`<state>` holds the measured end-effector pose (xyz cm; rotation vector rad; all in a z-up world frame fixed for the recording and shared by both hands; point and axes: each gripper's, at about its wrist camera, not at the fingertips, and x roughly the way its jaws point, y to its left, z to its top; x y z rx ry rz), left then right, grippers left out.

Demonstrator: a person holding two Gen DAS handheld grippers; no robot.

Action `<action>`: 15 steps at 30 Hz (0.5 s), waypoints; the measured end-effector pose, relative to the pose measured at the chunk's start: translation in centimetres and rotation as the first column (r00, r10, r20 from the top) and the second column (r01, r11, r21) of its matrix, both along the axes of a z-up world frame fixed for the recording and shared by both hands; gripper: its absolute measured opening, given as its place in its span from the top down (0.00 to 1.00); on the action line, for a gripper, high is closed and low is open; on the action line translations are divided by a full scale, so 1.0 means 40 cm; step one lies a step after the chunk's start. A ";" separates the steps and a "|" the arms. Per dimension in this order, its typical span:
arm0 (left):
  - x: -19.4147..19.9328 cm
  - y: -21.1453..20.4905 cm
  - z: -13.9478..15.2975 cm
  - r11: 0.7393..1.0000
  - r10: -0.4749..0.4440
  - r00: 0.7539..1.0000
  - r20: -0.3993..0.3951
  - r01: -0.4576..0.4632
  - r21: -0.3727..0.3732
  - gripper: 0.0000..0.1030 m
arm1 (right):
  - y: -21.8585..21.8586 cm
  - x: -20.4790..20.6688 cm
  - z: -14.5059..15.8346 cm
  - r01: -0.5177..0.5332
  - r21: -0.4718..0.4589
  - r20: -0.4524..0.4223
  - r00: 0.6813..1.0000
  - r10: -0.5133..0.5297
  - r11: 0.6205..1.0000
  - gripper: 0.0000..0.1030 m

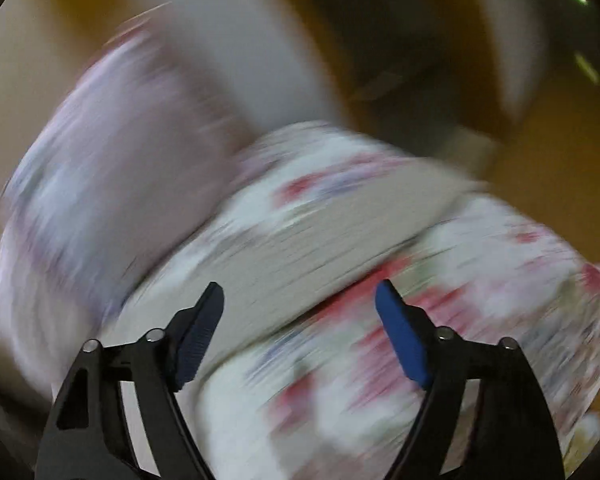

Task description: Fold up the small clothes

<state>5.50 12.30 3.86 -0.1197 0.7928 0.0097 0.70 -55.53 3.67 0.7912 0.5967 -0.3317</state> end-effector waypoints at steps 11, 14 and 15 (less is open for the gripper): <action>0.117 0.350 0.017 0.947 0.285 0.957 0.061 -0.271 -0.170 0.02 | -0.219 0.064 -0.129 0.183 0.159 -0.087 0.981 -0.171 0.970 0.92; 0.139 0.412 0.007 0.942 0.315 0.949 0.016 -0.311 -0.123 0.02 | -0.150 0.110 -0.028 0.139 -0.002 -0.016 0.990 -0.139 0.990 0.93; 0.143 0.429 0.006 0.942 0.325 0.946 0.014 -0.322 -0.099 0.02 | -0.094 0.124 0.017 0.087 -0.066 0.026 0.996 -0.086 0.994 0.93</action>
